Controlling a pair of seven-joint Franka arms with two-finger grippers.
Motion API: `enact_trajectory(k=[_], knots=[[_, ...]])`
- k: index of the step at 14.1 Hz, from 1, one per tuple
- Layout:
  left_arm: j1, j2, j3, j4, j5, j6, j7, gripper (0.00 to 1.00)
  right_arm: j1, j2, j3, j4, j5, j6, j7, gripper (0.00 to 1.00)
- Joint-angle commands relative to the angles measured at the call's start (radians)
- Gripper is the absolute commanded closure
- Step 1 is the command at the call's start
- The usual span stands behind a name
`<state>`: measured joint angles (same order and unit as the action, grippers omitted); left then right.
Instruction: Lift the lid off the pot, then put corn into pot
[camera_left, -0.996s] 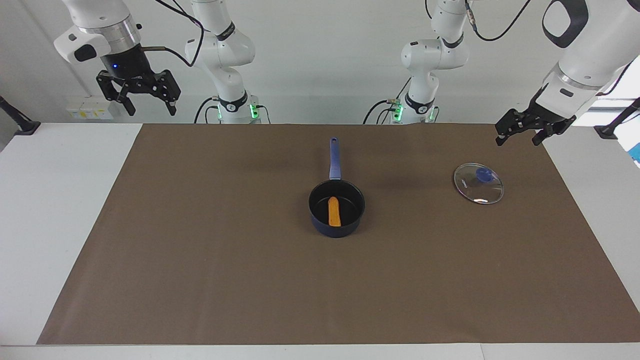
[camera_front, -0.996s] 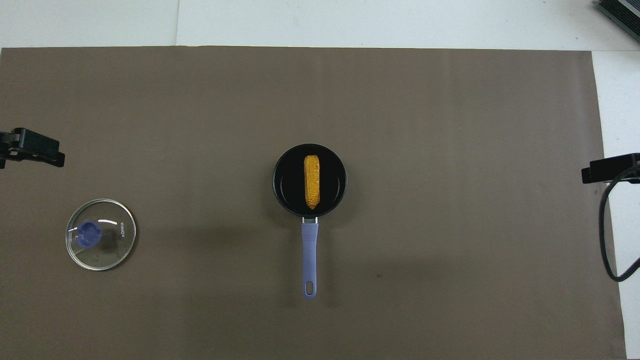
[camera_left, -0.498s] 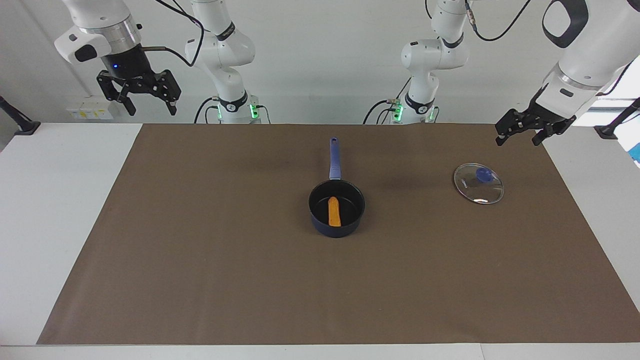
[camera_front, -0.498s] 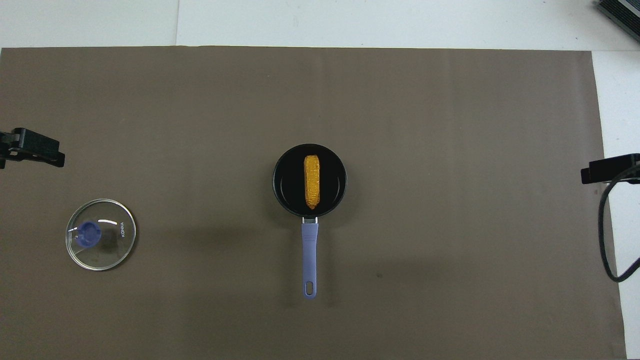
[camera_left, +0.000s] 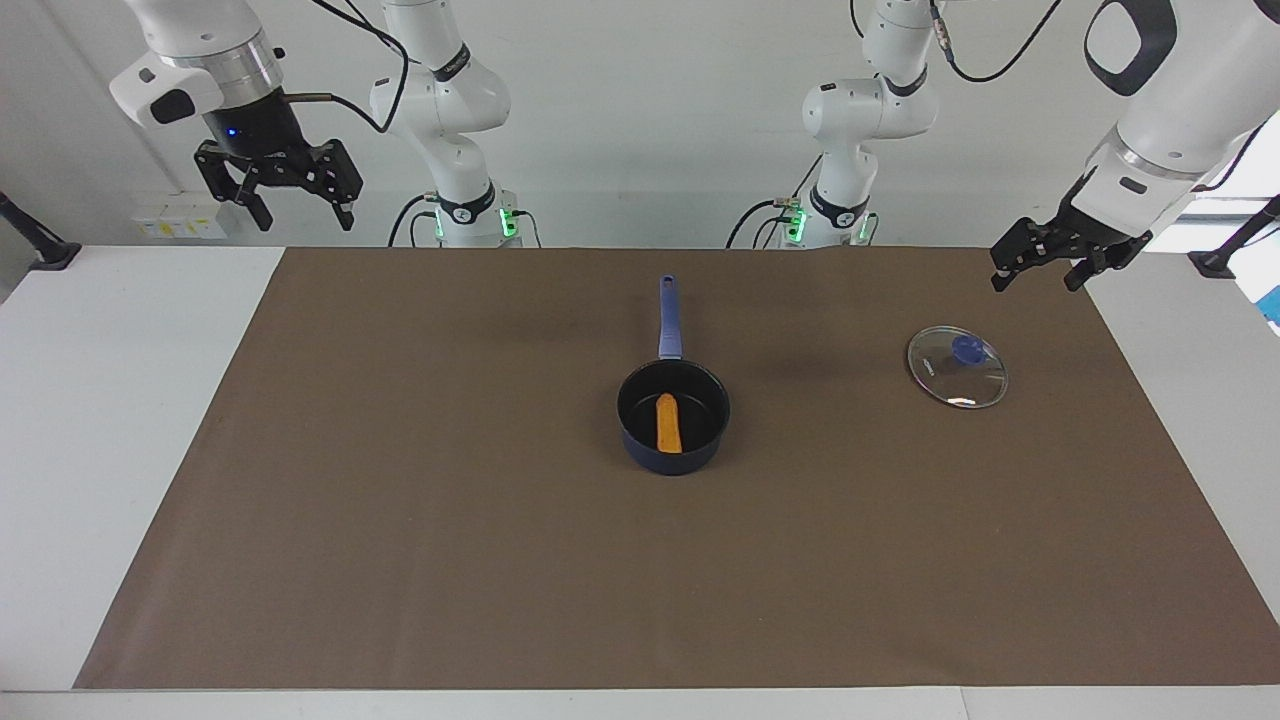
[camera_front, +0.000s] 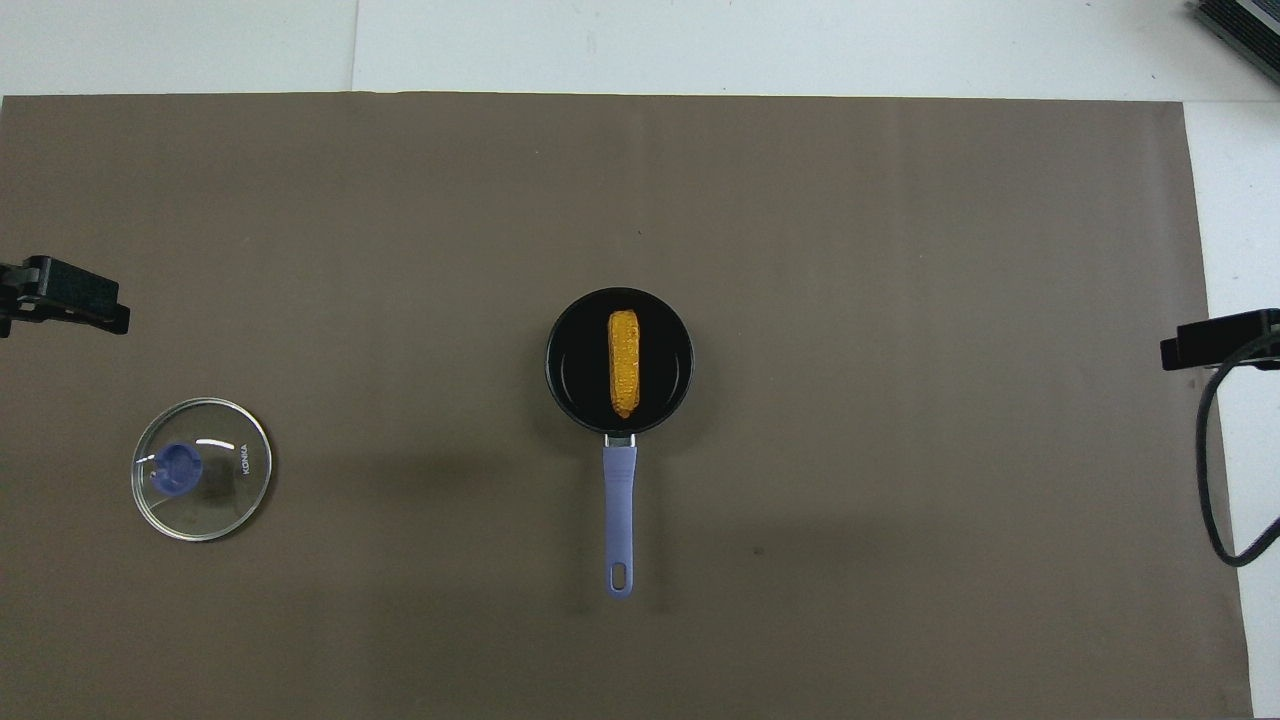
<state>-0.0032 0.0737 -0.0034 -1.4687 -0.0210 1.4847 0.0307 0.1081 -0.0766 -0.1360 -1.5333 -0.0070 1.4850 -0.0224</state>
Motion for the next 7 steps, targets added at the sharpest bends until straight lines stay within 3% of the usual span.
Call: enact_trajectory(k=[1,7], knots=[[0.006,-0.012,-0.003,-0.002,0.007,-0.015,0.0,0.0,-0.011,-0.008,0.004,0.001,0.031,-0.025,-0.025,0.0],[0.006,-0.025,-0.003,0.001,0.007,-0.014,0.003,0.0,-0.011,-0.008,0.004,-0.002,0.031,-0.025,-0.025,0.0]])
